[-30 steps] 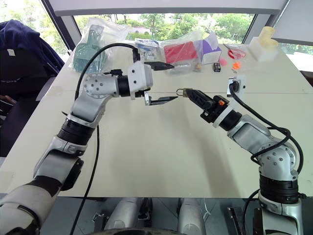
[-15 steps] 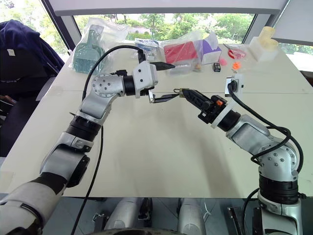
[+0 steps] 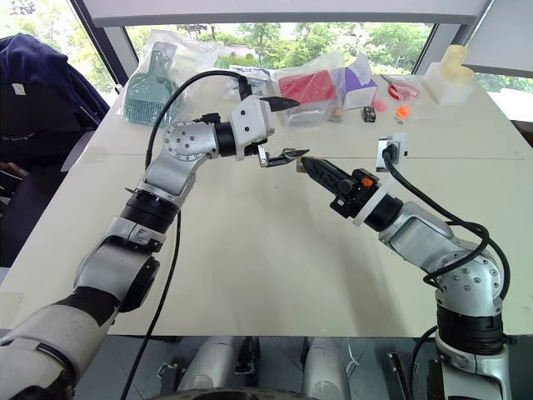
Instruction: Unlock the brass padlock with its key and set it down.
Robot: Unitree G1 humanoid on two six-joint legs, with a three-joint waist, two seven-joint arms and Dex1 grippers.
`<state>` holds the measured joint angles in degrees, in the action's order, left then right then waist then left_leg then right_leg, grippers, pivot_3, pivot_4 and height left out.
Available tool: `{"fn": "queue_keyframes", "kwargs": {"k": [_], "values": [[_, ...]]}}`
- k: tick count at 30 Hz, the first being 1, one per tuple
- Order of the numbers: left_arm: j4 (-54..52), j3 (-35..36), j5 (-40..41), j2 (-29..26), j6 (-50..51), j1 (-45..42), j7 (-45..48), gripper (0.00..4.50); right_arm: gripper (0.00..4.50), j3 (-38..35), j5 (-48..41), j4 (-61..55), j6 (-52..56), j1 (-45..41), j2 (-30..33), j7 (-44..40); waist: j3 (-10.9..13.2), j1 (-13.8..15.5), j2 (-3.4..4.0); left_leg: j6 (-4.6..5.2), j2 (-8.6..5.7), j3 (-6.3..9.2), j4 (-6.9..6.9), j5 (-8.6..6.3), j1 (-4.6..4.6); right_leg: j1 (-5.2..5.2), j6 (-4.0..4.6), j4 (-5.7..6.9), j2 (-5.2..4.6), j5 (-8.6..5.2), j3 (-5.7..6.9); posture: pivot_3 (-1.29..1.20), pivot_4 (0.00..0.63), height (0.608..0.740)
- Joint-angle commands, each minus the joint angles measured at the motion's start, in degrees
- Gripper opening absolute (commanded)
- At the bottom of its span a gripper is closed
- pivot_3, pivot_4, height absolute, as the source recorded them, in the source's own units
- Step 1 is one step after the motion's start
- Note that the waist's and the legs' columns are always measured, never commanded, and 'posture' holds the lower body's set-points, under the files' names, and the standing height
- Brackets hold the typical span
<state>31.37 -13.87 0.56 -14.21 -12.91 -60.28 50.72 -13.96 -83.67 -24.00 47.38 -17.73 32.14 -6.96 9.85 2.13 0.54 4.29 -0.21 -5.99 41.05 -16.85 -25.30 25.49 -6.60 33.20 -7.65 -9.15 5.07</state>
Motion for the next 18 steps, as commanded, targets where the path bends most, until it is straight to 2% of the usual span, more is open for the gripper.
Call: {"fn": "queue_keyframes", "kwargs": {"k": [1, 6, 10, 14, 18], "values": [[-1.9, 0.7, -0.2, -1.1, 0.8, 0.5, 0.2, 4.45, 0.00, -0.7, -0.8, -1.4, -0.7, 0.1, -0.4, 0.2, 0.0, 0.0, 0.00, 0.00, 0.00, 0.00, 0.00, 0.00, 0.00, 0.00, 0.00, 0.00, 0.00, 0.00, 0.00, 0.00, 0.150, 0.735], [-2.0, 0.4, -0.4, -5.1, 4.9, 3.5, 3.6, 4.45, 0.00, -2.0, -0.2, 2.8, -0.6, 0.9, -0.1, 2.6, 0.0, -0.3, 0.00, 0.00, 0.00, 0.00, -0.01, 0.00, 0.01, 0.02, 0.00, 0.02, 0.01, 0.00, 0.00, 0.00, 0.150, 0.735], [-13.9, 3.4, 9.7, -9.8, 24.5, 9.5, 11.8, 4.45, 0.00, 0.2, 3.5, 13.0, 5.3, 0.9, 2.6, 3.7, 0.0, -0.7, 0.00, -0.01, 0.01, 0.01, -0.01, 0.01, -0.01, 0.01, 0.02, 0.03, 0.00, -0.01, 0.00, 0.00, 0.150, 0.735], [-26.1, 5.2, 18.1, -13.6, 41.0, 14.1, 15.0, 4.45, 0.00, 1.4, 6.0, 21.6, 9.9, -3.2, 3.3, 1.7, 0.0, -1.5, 0.01, -0.35, 0.00, 0.02, -0.01, 0.20, -0.03, 0.02, 0.06, 0.02, -0.01, -0.04, -0.01, 0.00, 0.150, 0.735], [-34.3, 5.9, 22.4, -16.3, 50.8, 17.7, 14.4, 4.45, 0.00, 1.9, 9.3, 32.0, 13.0, -9.6, 2.2, -0.5, 0.0, -2.2, 0.02, -0.26, 0.00, 0.01, -0.03, 0.15, 0.01, 0.01, 0.06, 0.03, 0.01, -0.04, -0.02, 0.00, 0.150, 0.735]]}}
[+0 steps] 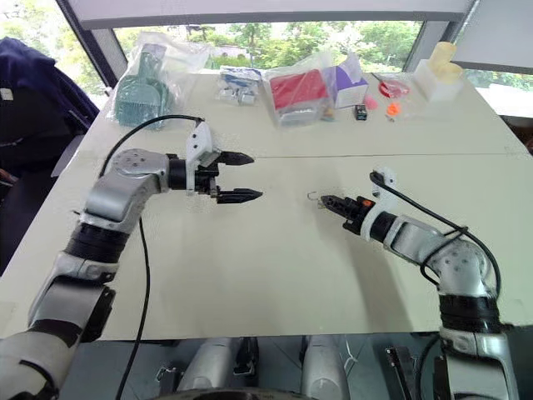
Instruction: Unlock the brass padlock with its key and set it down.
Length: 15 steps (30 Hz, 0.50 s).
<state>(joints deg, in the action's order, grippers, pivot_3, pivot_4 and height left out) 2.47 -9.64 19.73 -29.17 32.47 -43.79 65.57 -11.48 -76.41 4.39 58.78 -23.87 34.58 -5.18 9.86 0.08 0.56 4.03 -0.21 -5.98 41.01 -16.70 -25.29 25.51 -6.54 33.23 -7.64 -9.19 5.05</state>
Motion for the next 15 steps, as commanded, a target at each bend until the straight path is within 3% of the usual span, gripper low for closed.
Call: {"fn": "queue_keyframes", "kwargs": {"k": [1, 3, 6, 8, 12, 13, 15], "values": [[-6.8, 1.8, 3.9, -1.6, 6.8, 1.9, -1.1, 4.45, 0.00, 0.8, 4.5, 5.4, 2.4, -4.8, 0.2, -3.8, 0.0, -0.1, 0.00, 0.06, 0.01, 0.01, -0.02, -0.04, 0.02, 0.00, 0.00, 0.01, 0.02, 0.00, 0.00, 0.00, 0.150, 0.735], [-8.7, 2.0, 4.7, -1.7, 8.8, 2.9, -2.4, 4.45, 0.00, 3.1, 9.0, 7.8, 3.4, -6.8, 1.1, -6.7, 0.0, -0.1, 0.00, 0.17, 0.01, 0.06, -0.04, -0.10, 0.02, 0.00, -0.02, 0.05, 0.05, 0.00, 0.00, 0.00, 0.150, 0.735], [-10.4, 2.1, 5.6, -1.8, 10.1, 3.8, -3.6, 4.50, 1.28, 5.5, 14.4, 9.5, 4.7, -8.5, 2.3, -10.6, 0.0, 0.1, 0.00, 0.16, -0.01, 0.06, -0.04, -0.09, 0.00, 0.00, -0.05, 0.07, 0.05, 0.01, 0.00, 0.00, 0.150, 0.735], [-10.9, 2.0, 6.0, -1.9, 10.4, 4.2, -4.2, 4.50, 2.46, 7.0, 17.9, 9.8, 5.1, -9.2, 3.3, -13.4, 0.0, 0.2, 0.00, -0.10, -0.03, 0.04, -0.03, 0.06, 0.00, -0.01, -0.05, 0.04, 0.04, 0.01, 0.00, 0.00, 0.150, 0.735], [-11.1, 1.9, 6.4, -1.8, 10.7, 4.6, -5.0, 4.50, 4.25, 8.4, 23.7, 9.5, 4.1, -9.5, 5.9, -18.4, 0.0, 0.6, 0.00, -0.09, -0.03, 0.06, -0.02, 0.05, 0.03, -0.08, -0.02, -0.01, 0.04, -0.01, 0.00, 0.00, 0.150, 0.735], [-11.1, 2.0, 6.6, -1.9, 10.7, 4.7, -5.1, 4.50, 4.46, 9.0, 25.6, 8.2, 3.0, -8.7, 7.5, -20.2, 0.0, 0.7, 0.00, -0.09, -0.03, 0.06, -0.02, 0.05, 0.03, -0.08, -0.02, -0.01, 0.04, -0.01, 0.00, 0.00, 0.150, 0.735], [-11.0, 2.2, 6.8, -2.1, 10.7, 5.0, -5.4, 4.50, 4.46, 9.9, 29.6, 5.0, 0.1, -6.5, 11.6, -23.8, 0.0, 1.0, 0.00, -0.09, -0.07, 0.09, 0.00, 0.05, 0.02, -0.10, 0.01, -0.02, 0.01, -0.03, 0.00, 0.00, 0.150, 0.735]]}}
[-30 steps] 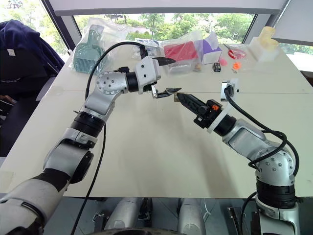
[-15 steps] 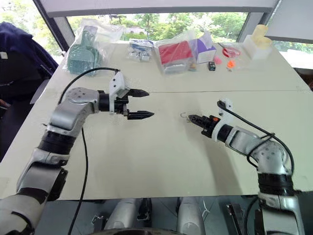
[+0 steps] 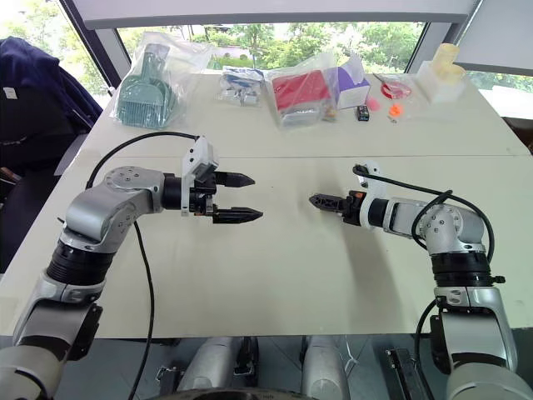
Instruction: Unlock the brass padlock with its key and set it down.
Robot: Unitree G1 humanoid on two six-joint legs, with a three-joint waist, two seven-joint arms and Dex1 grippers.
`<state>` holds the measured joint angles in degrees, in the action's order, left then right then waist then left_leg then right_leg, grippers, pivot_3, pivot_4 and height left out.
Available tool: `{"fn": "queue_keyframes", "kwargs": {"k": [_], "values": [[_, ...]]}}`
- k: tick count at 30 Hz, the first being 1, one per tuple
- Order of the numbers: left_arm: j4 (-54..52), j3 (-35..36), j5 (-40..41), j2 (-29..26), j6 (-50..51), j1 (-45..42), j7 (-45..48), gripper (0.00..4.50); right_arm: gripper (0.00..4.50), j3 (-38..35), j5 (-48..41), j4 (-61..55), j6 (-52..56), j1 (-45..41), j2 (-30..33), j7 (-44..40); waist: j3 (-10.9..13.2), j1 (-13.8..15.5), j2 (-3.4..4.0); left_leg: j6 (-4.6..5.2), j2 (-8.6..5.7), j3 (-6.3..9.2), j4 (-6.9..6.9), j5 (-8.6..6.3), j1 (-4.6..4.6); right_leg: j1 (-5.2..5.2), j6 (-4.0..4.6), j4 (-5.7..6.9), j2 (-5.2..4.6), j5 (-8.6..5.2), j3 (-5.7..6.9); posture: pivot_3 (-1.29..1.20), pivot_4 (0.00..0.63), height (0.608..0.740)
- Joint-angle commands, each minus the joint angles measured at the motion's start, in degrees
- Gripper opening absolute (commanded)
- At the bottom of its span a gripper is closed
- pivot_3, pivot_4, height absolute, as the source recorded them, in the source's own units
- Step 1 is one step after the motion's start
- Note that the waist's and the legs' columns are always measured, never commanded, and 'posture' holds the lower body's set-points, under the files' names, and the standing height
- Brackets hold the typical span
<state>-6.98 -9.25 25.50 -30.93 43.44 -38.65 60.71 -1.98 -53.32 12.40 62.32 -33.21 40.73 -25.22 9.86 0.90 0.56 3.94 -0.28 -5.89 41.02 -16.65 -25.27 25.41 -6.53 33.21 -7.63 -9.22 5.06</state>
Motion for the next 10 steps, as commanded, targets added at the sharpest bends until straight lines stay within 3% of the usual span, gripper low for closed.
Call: {"fn": "queue_keyframes", "kwargs": {"k": [1, 6, 10], "values": [[-1.5, 2.0, 1.2, -0.5, -0.3, 0.0, -0.7, 4.50, 4.46, 0.4, 8.6, -5.3, -5.5, 4.7, 8.3, -5.9, 0.0, 0.4, 0.00, 0.00, -0.04, 0.01, 0.01, 0.00, -0.02, 0.00, 0.09, -0.02, -0.03, -0.05, 0.00, 0.00, 0.150, 0.735], [-1.3, 2.6, 1.8, -1.0, -0.3, 1.1, -1.0, 4.50, 4.46, -5.4, 12.8, -17.1, -14.7, 16.6, 17.9, -16.4, 0.0, -0.1, 0.00, -0.02, -0.07, -0.03, 0.00, 0.01, -0.06, 0.01, -0.08, -0.07, -0.05, 0.02, -0.01, 0.00, 0.150, 0.735], [-2.1, 1.8, 1.7, -2.0, -0.5, 2.8, -0.4, 4.50, 4.46, -16.2, 9.5, -27.3, -14.8, 26.2, 18.6, -19.1, 0.0, -0.3, -0.01, -0.06, 0.04, -0.06, -0.04, 0.02, 0.03, 0.02, -0.17, 0.00, 0.00, 0.01, 0.00, 0.00, 0.150, 0.735]]}}
